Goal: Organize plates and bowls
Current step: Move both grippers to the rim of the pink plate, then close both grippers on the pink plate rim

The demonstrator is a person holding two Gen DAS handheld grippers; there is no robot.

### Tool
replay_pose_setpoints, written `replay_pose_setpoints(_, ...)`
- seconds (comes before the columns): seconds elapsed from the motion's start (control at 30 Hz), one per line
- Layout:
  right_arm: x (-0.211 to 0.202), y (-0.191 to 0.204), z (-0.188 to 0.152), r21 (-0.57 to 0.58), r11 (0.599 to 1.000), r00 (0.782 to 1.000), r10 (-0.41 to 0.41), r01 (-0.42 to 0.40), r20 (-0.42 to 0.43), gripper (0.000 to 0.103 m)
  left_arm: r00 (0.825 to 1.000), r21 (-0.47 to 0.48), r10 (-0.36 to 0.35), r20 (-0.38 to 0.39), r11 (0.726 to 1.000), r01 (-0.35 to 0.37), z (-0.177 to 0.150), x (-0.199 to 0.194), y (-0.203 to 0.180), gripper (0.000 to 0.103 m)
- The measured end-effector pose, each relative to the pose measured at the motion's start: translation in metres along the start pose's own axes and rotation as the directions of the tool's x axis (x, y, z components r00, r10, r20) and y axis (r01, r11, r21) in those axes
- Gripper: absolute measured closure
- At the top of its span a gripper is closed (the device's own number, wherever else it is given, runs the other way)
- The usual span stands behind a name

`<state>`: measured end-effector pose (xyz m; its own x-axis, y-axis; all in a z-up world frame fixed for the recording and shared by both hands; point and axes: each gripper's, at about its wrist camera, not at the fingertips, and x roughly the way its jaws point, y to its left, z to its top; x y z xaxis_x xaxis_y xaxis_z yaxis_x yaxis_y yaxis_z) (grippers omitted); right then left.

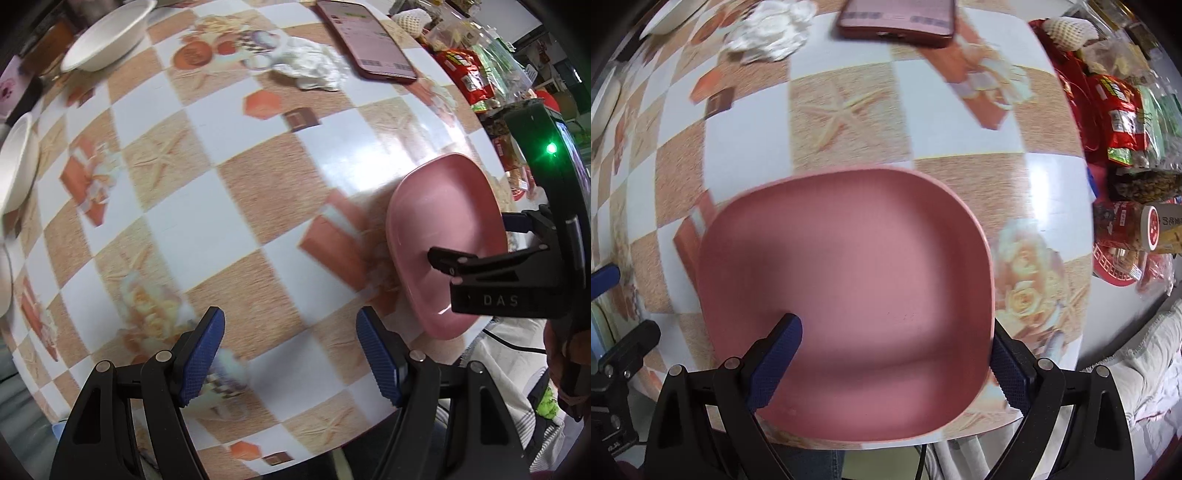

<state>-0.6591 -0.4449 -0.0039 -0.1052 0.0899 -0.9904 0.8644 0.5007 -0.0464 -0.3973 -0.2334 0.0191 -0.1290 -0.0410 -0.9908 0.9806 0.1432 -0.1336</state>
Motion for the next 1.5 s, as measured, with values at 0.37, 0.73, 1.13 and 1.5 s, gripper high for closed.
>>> replay_pose_setpoints(0.37,-0.007,0.103,-0.009,-0.091,0.983,0.987,0.155,-0.157,-0.028,0.007,0.997,-0.135,0.074,0.026,0.988,-0.07,-0.049,-0.019,0.08,0.026)
replay_pose_setpoints(0.73,-0.014,0.058,-0.004,0.08,0.993,0.996,0.085,-0.086,0.01,0.007,0.997,-0.157,0.062,0.048,0.986,-0.054,-0.038,-0.021,0.083,0.026)
replay_pose_setpoints(1.13,0.021,0.035,-0.004,0.118,0.991,0.997,0.075,-0.07,-0.036,0.004,0.997,-0.063,0.075,0.009,0.995,-0.075,0.003,0.011,0.048,0.026)
replay_pose_setpoints(1.5,0.035,0.032,-0.006,0.117,0.99,0.995,0.09,-0.085,-0.045,0.0,0.996,-0.106,0.079,0.04,0.992,-0.075,0.016,0.023,0.049,0.016)
